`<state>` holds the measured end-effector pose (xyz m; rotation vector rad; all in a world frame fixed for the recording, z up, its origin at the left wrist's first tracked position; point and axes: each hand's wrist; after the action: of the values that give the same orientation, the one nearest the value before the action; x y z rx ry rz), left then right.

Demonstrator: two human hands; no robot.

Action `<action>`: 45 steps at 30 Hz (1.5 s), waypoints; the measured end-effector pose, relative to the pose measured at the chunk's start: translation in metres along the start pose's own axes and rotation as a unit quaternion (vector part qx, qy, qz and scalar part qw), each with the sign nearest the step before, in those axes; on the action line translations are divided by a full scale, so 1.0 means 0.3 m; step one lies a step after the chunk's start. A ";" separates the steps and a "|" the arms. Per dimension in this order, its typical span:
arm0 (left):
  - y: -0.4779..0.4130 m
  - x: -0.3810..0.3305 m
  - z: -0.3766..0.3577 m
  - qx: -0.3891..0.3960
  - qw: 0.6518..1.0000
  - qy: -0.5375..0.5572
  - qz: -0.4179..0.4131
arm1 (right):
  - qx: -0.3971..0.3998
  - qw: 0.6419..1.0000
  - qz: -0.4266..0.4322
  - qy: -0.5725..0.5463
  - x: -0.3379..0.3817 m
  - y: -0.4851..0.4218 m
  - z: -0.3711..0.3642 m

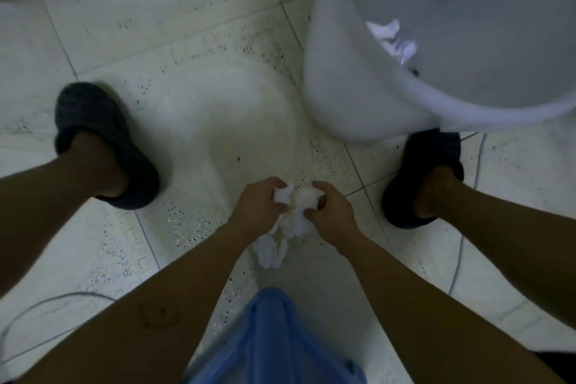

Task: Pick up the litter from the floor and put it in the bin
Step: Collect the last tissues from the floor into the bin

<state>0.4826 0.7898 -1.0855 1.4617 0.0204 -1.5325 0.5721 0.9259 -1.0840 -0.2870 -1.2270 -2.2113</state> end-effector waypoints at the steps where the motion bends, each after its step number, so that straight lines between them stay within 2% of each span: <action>1: -0.001 -0.041 0.021 -0.004 1.000 -0.018 -0.015 | -0.009 1.000 0.009 0.003 0.031 0.010 0.034; 8: 0.065 -0.361 0.201 -0.071 0.989 -0.060 -0.118 | -0.144 0.980 0.131 0.047 0.271 0.125 0.319; 12: 0.168 -0.523 0.275 -0.132 0.976 -0.037 -0.170 | -0.149 0.968 0.199 0.023 0.370 0.257 0.469; 15: 0.243 -0.629 0.296 -0.173 0.960 -0.059 -0.211 | -0.162 0.956 0.242 0.038 0.402 0.357 0.575; 18: 0.303 -0.728 0.305 -0.196 0.949 -0.060 -0.240 | -0.174 0.951 0.252 0.042 0.429 0.434 0.686; 21: 0.330 -0.821 0.304 -0.192 0.945 -0.054 -0.257 | -0.231 0.938 0.251 0.053 0.442 0.473 0.803; 24: 0.334 -0.909 0.276 -0.185 0.947 -0.050 -0.257 | -0.314 0.910 0.256 0.091 0.433 0.479 0.894; 27: 0.312 -0.967 0.236 -0.171 0.951 -0.067 -0.249 | -0.365 0.901 0.227 0.060 0.389 0.425 0.917; 33: 0.216 -1.017 0.143 -0.148 0.948 -0.144 -0.243 | -0.317 0.926 0.201 -0.021 0.329 0.303 0.924; 36: 0.149 -1.020 0.115 -0.093 0.954 -0.188 -0.217 | -0.237 0.945 0.215 0.069 0.283 0.270 0.924; 39: 0.115 -1.003 0.090 -0.052 0.955 -0.236 -0.171 | -0.223 0.945 0.203 0.127 0.256 0.246 0.933; 45: 0.160 -0.915 0.084 -0.088 0.936 -0.259 -0.221 | -0.182 0.947 0.229 0.134 0.324 0.318 0.861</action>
<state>0.4378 0.9164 -0.8400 0.9076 0.1785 -2.1864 0.5263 1.0638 -0.8305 -0.3596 -0.5315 -1.9684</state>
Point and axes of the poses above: each hand's wrist, its own y-axis away from the middle knuckle, its own z-axis out of the back of the hand, x = y × z, and after that the axes turned 13 degrees about y, right-handed
